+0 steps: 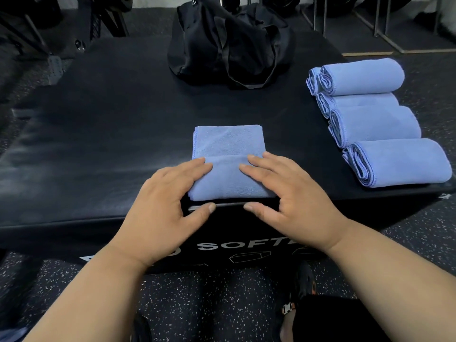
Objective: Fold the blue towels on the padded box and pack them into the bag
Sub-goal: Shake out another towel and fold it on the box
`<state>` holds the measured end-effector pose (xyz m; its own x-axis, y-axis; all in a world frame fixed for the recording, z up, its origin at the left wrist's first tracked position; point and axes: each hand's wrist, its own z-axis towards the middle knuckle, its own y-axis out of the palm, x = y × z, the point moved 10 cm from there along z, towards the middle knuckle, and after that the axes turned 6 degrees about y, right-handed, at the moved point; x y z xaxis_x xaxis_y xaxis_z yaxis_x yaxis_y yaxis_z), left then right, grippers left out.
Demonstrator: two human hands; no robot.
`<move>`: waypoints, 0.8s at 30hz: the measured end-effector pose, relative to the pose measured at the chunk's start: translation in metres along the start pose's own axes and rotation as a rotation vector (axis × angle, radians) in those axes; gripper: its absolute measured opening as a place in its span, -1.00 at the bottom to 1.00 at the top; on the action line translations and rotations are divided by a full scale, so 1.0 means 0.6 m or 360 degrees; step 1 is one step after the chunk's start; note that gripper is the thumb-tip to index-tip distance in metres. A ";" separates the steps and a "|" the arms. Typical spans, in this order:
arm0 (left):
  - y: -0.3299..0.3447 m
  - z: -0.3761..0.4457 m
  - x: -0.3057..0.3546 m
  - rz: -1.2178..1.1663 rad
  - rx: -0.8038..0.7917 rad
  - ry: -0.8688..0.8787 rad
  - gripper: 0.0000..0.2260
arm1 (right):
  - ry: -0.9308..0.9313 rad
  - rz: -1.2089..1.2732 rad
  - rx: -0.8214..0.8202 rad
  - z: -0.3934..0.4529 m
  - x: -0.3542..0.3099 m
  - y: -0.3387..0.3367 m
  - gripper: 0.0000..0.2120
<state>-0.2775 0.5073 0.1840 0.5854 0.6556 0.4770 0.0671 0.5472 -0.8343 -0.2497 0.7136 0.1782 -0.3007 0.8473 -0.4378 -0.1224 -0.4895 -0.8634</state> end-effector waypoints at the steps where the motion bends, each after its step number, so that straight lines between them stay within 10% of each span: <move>1: 0.000 0.003 -0.001 0.0013 -0.0001 -0.0010 -0.37 | 0.0014 0.0029 0.0009 0.001 0.003 -0.003 -0.37; 9: -0.016 0.021 0.006 -0.0059 0.0200 -0.0038 -0.60 | 0.0080 0.0117 0.0085 0.005 0.000 -0.010 -0.42; 18: -0.036 0.001 -0.005 -0.0754 0.0331 -0.0454 -0.80 | 0.0499 0.1058 0.0345 0.000 0.021 -0.068 -0.66; 24: -0.021 0.002 -0.024 -0.0721 0.0384 -0.0697 -0.82 | 0.0752 0.0768 0.0236 0.013 0.045 -0.035 -0.74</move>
<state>-0.2880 0.4916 0.1882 0.1569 0.4566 0.8757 0.0166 0.8853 -0.4646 -0.2624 0.7451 0.1867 0.0859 0.5099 -0.8559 -0.2167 -0.8290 -0.5156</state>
